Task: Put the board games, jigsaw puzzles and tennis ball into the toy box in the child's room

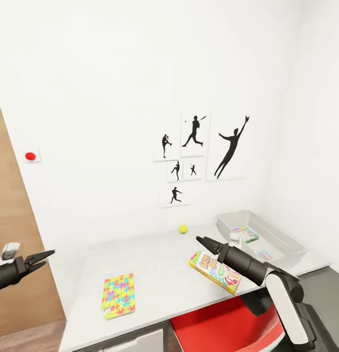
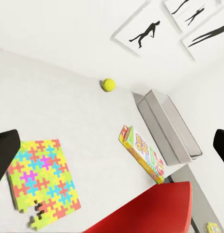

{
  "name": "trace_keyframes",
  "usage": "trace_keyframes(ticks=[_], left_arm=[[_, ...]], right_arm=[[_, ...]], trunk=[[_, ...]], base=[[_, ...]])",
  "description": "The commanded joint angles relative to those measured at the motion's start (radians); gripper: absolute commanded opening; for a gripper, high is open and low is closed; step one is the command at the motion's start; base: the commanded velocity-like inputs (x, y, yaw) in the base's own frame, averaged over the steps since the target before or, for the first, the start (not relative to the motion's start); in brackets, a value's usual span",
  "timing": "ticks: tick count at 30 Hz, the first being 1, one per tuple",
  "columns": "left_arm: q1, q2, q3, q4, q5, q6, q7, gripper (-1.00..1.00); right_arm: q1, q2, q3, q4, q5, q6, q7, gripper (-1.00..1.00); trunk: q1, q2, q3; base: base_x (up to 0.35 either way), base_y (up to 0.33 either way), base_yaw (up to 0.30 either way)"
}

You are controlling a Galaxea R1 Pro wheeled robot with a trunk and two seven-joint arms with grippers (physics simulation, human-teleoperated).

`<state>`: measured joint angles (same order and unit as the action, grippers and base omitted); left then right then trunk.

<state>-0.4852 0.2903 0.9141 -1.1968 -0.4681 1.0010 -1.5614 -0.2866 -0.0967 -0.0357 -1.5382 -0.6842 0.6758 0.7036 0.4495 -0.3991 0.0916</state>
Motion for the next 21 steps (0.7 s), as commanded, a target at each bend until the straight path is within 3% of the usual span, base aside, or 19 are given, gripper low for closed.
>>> trace_keyframes(ticks=[1,6,16,21], left_arm=[[-0.001,0.0,0.001,0.0,-0.01,0.01,-0.009,1.0],[-0.001,-0.001,0.0,0.001,-0.01,0.01,-0.009,1.0],[-0.001,0.0,0.0,0.002,-0.01,0.01,-0.009,1.0],[-0.001,0.0,0.001,0.002,-0.01,0.004,-0.009,1.0]], right_arm=[[0.0,0.0,-0.001,0.0,-0.004,0.007,0.0,1.0],[0.0,0.0,-0.001,-0.001,-0.004,0.007,0.0,1.0],[0.0,0.0,0.001,-0.001,-0.003,0.007,0.0,1.0],[0.0,0.0,0.001,0.0,-0.003,0.007,0.0,1.0]], trunk=[[0.0,-0.001,-0.001],[0.0,-0.001,-0.001],[0.0,-0.001,-0.001],[0.0,-0.001,-0.001]], base=[[0.0,0.282,0.283],[0.01,0.229,0.283],[0.095,0.049,0.284],[0.072,0.183,0.285]])
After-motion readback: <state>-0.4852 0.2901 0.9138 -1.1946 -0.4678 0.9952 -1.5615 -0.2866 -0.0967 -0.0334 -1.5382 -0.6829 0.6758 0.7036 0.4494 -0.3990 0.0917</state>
